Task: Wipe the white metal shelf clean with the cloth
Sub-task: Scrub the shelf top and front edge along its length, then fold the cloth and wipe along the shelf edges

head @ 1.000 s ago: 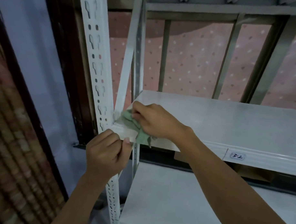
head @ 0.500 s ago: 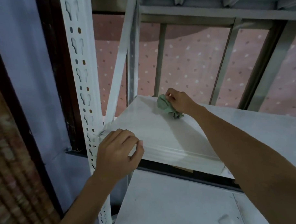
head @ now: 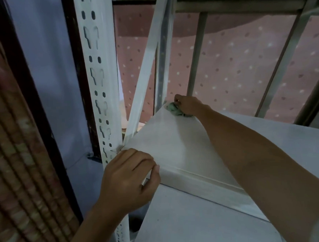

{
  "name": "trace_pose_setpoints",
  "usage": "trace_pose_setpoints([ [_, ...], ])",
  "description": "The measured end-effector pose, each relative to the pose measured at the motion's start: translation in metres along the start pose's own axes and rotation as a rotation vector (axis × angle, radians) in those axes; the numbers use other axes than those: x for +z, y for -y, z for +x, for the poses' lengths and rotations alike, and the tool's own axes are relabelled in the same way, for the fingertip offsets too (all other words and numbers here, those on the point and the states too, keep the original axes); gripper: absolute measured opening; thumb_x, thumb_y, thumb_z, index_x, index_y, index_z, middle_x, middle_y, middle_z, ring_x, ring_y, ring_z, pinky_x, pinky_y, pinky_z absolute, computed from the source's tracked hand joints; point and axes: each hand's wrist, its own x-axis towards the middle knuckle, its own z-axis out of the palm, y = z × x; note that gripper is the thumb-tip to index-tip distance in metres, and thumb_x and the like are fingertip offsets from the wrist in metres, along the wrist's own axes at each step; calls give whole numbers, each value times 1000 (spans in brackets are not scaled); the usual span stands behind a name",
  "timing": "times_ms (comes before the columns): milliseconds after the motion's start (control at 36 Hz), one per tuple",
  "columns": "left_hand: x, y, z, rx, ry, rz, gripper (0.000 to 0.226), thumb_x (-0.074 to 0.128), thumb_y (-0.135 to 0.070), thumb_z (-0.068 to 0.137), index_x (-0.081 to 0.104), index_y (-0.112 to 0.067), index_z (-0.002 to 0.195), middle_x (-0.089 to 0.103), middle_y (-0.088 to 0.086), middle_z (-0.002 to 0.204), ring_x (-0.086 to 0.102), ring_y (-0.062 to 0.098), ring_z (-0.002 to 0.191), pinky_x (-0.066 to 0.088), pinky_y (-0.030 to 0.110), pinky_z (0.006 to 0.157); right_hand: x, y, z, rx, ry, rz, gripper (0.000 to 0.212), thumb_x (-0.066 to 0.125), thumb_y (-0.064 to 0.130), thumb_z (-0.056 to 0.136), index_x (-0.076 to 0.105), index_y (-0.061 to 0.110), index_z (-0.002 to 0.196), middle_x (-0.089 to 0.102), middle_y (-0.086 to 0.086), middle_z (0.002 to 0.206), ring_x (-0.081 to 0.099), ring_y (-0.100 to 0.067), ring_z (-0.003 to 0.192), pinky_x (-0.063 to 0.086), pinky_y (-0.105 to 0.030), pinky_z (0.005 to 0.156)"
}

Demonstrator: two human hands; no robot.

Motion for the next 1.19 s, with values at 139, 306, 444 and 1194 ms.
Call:
trace_pose_setpoints([
  [139, 2, 3, -4, 31, 20, 40, 15, 74, -11, 80, 78, -8, 66, 77, 5, 80, 69, 20, 73, 54, 31, 80, 2, 34, -2, -188, 31, -10, 29, 32, 38, 103, 49, 17, 113, 63, -14, 105, 55, -28, 83, 41, -34, 75],
  [306, -1, 1, 0, 29, 14, 33, 21, 68, -9, 84, 77, -7, 66, 76, 6, 77, 69, 23, 68, 56, 34, 73, -8, 64, -41, -384, 33, 27, 19, 38, 28, 102, 49, 15, 111, 63, -8, 89, 56, -25, 73, 36, -29, 66],
  [444, -5, -1, -1, 15, -9, 20, 23, 66, -6, 86, 74, -3, 65, 74, 8, 75, 68, 25, 67, 57, 37, 69, -21, 93, -98, -512, 98, 129, 14, 37, 32, 103, 46, 23, 97, 60, -4, 77, 57, -19, 65, 47, -34, 63],
  [1194, 48, -131, 60, 61, -53, -297, 33, 64, -11, 89, 63, -4, 57, 59, 8, 59, 52, 27, 50, 46, 35, 48, -70, -1, -331, -516, -103, 169, 27, 35, 22, 87, 57, 7, 92, 58, -2, 73, 48, -19, 58, 47, -39, 52],
])
